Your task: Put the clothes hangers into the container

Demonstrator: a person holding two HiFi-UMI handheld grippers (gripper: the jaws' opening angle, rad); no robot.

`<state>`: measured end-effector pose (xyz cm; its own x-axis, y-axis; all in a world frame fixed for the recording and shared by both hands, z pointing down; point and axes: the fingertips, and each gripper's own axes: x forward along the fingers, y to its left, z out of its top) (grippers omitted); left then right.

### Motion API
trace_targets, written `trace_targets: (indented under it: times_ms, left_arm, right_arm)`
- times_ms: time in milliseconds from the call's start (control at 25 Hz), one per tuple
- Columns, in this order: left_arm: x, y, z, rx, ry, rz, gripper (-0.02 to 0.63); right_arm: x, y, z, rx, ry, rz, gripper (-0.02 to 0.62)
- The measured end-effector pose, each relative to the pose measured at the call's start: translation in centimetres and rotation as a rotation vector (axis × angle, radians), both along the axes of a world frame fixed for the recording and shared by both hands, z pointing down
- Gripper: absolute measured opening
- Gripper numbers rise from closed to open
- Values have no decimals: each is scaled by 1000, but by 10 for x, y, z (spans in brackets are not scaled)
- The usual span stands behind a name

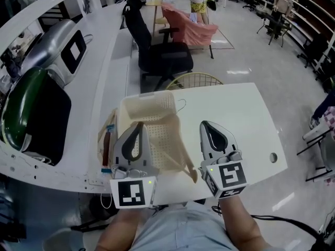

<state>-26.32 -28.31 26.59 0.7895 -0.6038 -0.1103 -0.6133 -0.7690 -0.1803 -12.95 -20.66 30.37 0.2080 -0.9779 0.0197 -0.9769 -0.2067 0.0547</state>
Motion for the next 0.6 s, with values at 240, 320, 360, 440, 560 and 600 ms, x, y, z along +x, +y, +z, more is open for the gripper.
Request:
trace_targets:
  times_ms: [240,320,360,440,560,600]
  left_arm:
    - [3,0,1,-5,3,7,12]
    - [4,0,1,-3,1,10,12]
    - [4,0,1,-2,-1,11,12]
    - [5,0,1,0,0,13,12]
    - [5,-1,0,-2,2,13,12]
    - [5,-1,0,-3,1,14,12]
  right_arm:
    - [1,0,2,-2,-4,2,11]
    - [1,-1,3,-4,-6,1,11]
    - [1,-1,3,-5,-6,0,11]
    - [2,-1,3,-6,-6,0,11]
    - [2,-3,3,-7,-5,0,11]
    - [2,-3,3,-6,-3,0,11]
